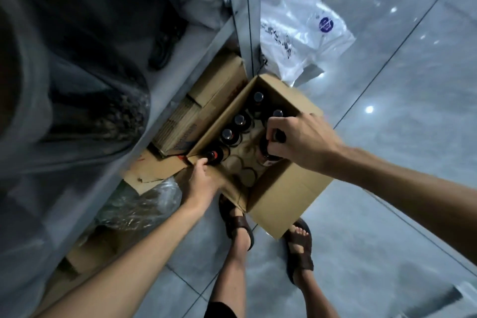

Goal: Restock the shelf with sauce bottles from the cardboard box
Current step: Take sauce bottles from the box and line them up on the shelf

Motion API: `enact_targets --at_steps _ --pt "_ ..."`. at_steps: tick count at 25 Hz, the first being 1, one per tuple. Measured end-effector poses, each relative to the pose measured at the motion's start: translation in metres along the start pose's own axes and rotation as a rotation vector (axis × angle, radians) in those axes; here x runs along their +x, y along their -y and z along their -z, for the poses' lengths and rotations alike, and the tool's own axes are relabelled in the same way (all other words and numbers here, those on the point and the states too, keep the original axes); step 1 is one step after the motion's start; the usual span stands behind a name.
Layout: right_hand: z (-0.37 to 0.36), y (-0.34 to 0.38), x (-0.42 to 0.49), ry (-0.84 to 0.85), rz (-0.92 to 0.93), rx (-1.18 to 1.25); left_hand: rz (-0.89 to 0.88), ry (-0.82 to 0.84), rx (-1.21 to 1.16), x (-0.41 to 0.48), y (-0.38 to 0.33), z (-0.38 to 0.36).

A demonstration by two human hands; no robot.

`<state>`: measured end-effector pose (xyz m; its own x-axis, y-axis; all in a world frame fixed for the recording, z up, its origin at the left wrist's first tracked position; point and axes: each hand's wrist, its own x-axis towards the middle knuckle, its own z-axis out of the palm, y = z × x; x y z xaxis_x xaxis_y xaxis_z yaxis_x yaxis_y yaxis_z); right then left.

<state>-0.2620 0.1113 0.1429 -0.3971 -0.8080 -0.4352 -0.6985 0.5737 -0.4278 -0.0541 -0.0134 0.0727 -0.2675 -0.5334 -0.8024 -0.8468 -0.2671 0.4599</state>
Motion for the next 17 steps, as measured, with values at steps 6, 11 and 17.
enact_targets --at_steps 6,11,17 --pt "0.189 0.083 -0.086 -0.258 0.073 0.202 -0.517 0.159 0.141 -0.137 -0.111 0.029" --pt "0.357 0.167 -0.162 -0.389 0.155 0.369 -0.779 0.088 -0.076 -0.262 -0.206 0.072" --pt "0.515 0.288 -0.274 -0.534 0.324 0.373 -1.015 -0.227 -0.249 -0.446 -0.294 0.141"
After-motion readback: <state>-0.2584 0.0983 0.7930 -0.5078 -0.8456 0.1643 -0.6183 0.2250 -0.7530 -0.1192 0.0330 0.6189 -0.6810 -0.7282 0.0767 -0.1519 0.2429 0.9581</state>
